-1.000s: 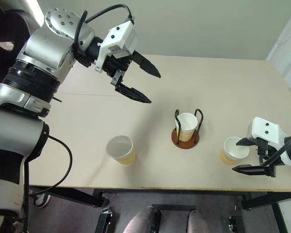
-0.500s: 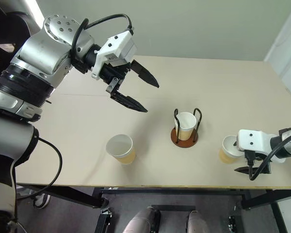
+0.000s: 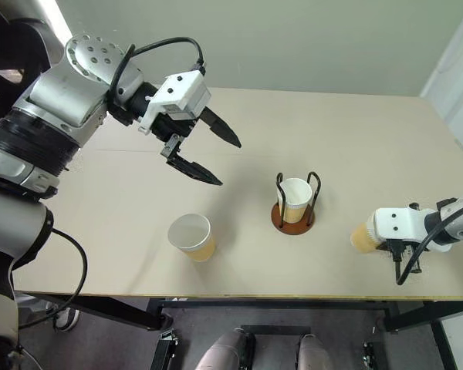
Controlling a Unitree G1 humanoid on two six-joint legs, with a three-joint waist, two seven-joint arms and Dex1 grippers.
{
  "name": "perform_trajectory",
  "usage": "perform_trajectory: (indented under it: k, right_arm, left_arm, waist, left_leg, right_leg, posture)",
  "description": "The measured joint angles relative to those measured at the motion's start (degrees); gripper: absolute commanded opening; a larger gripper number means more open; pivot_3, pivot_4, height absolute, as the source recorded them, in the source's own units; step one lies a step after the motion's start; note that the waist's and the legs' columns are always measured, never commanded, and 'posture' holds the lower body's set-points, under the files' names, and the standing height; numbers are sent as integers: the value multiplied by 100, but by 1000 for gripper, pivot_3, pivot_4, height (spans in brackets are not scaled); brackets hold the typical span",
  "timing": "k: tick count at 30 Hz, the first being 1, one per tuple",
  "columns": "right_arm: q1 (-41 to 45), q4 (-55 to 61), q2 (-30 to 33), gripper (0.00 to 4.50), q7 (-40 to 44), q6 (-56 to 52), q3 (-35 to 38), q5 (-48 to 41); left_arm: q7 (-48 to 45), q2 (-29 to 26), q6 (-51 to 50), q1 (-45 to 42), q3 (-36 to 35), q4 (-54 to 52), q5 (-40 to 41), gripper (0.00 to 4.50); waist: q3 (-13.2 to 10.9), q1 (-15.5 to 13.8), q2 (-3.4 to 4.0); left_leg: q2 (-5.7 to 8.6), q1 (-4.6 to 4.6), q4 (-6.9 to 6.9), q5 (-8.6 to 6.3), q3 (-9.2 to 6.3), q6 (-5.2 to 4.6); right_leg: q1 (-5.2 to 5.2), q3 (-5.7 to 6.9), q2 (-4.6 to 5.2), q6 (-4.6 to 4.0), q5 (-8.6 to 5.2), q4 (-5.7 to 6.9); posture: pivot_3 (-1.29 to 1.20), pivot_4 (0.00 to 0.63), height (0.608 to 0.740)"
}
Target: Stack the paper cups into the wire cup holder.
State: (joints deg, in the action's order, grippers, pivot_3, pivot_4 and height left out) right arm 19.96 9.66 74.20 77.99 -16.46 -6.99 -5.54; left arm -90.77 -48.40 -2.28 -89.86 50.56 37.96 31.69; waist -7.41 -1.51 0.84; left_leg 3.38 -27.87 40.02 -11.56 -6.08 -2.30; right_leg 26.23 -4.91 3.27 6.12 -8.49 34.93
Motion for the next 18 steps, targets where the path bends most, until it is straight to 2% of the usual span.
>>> perform_trajectory:
  k: [6, 11, 18]
  right_arm:
    - [536, 218, 139, 36, 208, -492, 227, -261]
    - [1802, 227, 82, 36, 268, -805, 226, -334]
    - [3581, 21, -610, 36, 428, -947, -328, -114]
  left_arm:
    - [0, 8, 291, 0, -20, 567, -285, 4500]
    - [0, 21, 517, 0, -44, 903, -473, 4500]
    - [0, -33, 569, 14, -50, 1005, -426, 4500]
  waist:
    - [0, 2, 0]
    - [0, 12, 5]
    - [0, 28, 4]
  left_leg:
    - [-2, -1, -4, -7, -8, 13]
    - [-5, -5, -21, -6, -5, 13]
    - [-16, -14, -50, -1, -21, 24]
  right_leg:
    - [4, -7, -1, -16, -8, 0]
    - [20, 7, -7, -25, -13, 3]
    - [43, -4, 2, -44, -21, 3]
  posture:
    - [0, 150, 740]
    - [0, 150, 740]
    - [0, 150, 740]
